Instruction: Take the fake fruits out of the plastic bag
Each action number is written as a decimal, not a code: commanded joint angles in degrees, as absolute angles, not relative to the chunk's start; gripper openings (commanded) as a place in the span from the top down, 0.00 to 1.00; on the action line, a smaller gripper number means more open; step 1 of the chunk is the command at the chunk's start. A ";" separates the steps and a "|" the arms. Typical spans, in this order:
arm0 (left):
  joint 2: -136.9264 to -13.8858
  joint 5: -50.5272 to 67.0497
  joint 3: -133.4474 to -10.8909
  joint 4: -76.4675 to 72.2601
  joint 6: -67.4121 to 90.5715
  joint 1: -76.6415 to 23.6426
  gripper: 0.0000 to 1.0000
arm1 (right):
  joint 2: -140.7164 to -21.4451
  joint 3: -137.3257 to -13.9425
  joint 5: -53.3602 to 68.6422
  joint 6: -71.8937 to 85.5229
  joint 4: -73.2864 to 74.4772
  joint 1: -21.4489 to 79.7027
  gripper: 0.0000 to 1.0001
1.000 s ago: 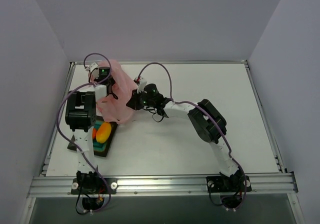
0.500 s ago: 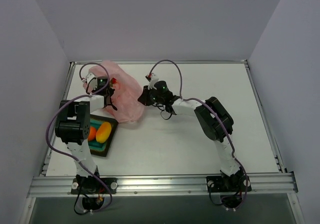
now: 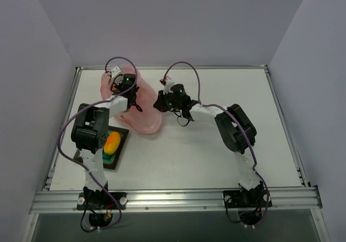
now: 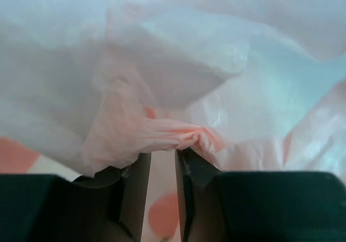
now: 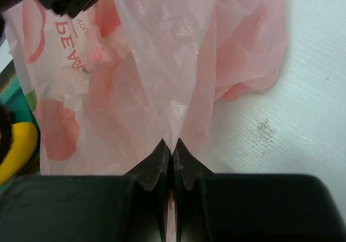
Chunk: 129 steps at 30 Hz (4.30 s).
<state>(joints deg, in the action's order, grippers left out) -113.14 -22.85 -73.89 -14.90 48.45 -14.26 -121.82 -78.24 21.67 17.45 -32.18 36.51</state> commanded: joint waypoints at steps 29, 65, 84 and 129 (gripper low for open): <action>-130.00 -17.06 -93.10 -7.11 42.27 -7.65 0.98 | -123.49 -83.23 27.34 16.61 -33.22 34.02 1.00; -93.53 -3.70 -56.34 -26.01 55.63 -17.23 0.98 | -112.24 -74.18 12.84 17.23 -29.09 37.17 0.97; -49.44 0.89 -49.91 12.79 48.45 -11.69 0.98 | -117.95 -77.43 7.21 23.47 -35.77 39.90 1.00; -35.68 -17.23 -35.51 49.23 57.13 -11.07 0.98 | -115.31 -77.34 11.95 21.53 -35.95 38.41 1.00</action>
<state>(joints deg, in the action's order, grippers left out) -34.65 -16.69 -34.33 53.36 57.69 -11.18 -118.08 -76.31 11.00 22.33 -33.63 38.65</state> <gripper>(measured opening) 0.026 0.001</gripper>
